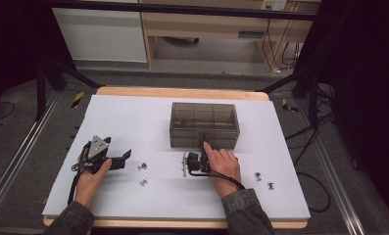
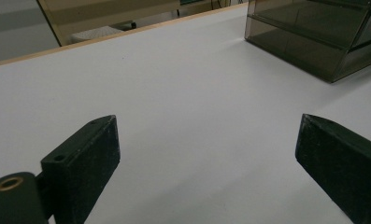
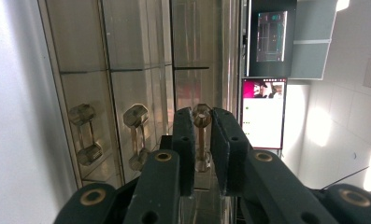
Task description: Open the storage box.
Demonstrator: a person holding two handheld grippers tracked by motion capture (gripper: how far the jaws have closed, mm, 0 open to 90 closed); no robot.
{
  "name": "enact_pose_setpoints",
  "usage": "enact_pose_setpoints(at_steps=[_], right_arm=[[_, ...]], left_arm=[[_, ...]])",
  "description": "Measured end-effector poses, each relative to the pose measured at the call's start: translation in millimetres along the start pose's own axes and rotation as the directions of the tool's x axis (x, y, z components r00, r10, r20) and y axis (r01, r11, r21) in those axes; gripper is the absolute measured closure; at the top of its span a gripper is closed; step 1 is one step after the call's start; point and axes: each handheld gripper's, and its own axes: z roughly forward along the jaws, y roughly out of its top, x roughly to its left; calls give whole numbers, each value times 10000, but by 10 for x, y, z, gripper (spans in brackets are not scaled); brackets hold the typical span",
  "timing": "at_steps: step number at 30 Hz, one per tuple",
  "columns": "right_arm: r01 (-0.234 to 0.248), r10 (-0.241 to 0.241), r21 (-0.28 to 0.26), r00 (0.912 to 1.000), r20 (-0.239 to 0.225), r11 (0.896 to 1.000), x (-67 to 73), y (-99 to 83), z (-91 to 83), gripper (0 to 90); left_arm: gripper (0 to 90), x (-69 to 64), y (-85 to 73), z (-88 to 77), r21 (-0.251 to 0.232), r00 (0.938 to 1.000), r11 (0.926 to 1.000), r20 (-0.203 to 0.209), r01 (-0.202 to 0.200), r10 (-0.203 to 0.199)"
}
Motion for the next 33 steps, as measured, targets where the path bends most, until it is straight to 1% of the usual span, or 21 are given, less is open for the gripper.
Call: enact_pose_setpoints(at_steps=[7, 8, 10, 11, 13, 15, 16, 18, 19, 22, 23, 24, 25, 27, 28, 29, 30, 32, 33], right_arm=[[13, -13, -25, 10000, -6, 10000, -4, -4, -17, 811], [-48, 48, -36, 10000, -23, 10000, -1, -7, -39, 811], [-14, 14, -53, 10000, -12, 10000, 0, -5, -51, 812], [-124, 124, -29, 9999, -32, 9999, 12, 1, -89, 811], [-86, 85, -38, 10000, -34, 10000, 13, 4, -112, 811], [-64, 64, -33, 10000, -57, 10000, 17, 11, -172, 811], [-158, 158, -38, 9998, -105, 9999, 26, 14, -228, 811], [-81, 80, -53, 9999, -85, 10000, 32, 15, -256, 811], [-198, 197, -65, 9997, -156, 9998, 36, 15, -313, 809], [-309, 308, -51, 9994, -187, 9995, 38, 18, -337, 807], [-349, 349, -11, 9992, -209, 9994, 36, 21, -343, 805], [-638, 635, -115, 9977, -247, 9979, 27, 18, -346, 722], [-638, 635, -115, 9977, -247, 9979, 27, 18, -346, 722], [-957, 956, -19, 9950, -298, 9954, 11, 18, -372, 636], [-1606, 1605, -4, 9864, -364, 9870, -17, 2, -409, 527], [-1606, 1605, -4, 9864, -364, 9870, -17, 2, -409, 527], [-1930, 1929, 19, 9803, -413, 9812, -32, -17, -429, 504], [-2565, 2565, 75, 9650, -551, 9665, -53, -75, -465, 454], [-2941, 2945, 144, 9537, -606, 9557, -62, -114, -479, 433]], left_arm=[[68, 3, 0, 0, -5, 10000, 10000, 16, 22, -22], [68, 4, 0, 0, -7, 10000, 10000, 13, 38, -38], [68, 7, 0, -1, -8, 10000, 10000, 13, 41, -41], [68, 6, 0, -1, -8, 10000, 10000, 12, 65, -65], [68, 6, 0, -2, -10, 10000, 10000, 10, 57, -57], [68, 1, 1, -1, -17, 10000, 10000, 3, 12, -12], [70, 0, 1, -1, -17, 10000, 10000, 5, 0, 0], [72, 0, 1, 0, -10, 10000, 10000, 4, -4, 4], [73, 1, 1, 0, -12, 10000, 10000, 11, 1, -1], [73, -1, 1, -4, -28, 10000, 10000, -63, 27, -27], [73, -5, 1, -3, -21, 10000, 10000, -56, -20, 19], [73, -14, 3, -5, -12, 9999, 9999, -57, -105, 105], [73, -14, 3, -5, -12, 9999, 9999, -57, -105, 105], [73, -31, 6, -14, 63, 10000, 9999, 19, -91, 91], [74, -58, 18, -26, 132, 9998, 9999, 166, -91, 88], [78, -58, 18, -26, 132, 9998, 9999, 166, -91, 88], [78, -77, 29, -35, 120, 9996, 9999, 284, -90, 86], [80, -131, 63, -52, 186, 9984, 9997, 542, -167, 157], [80, -165, 85, -60, 252, 9972, 9994, 720, -225, 206]])
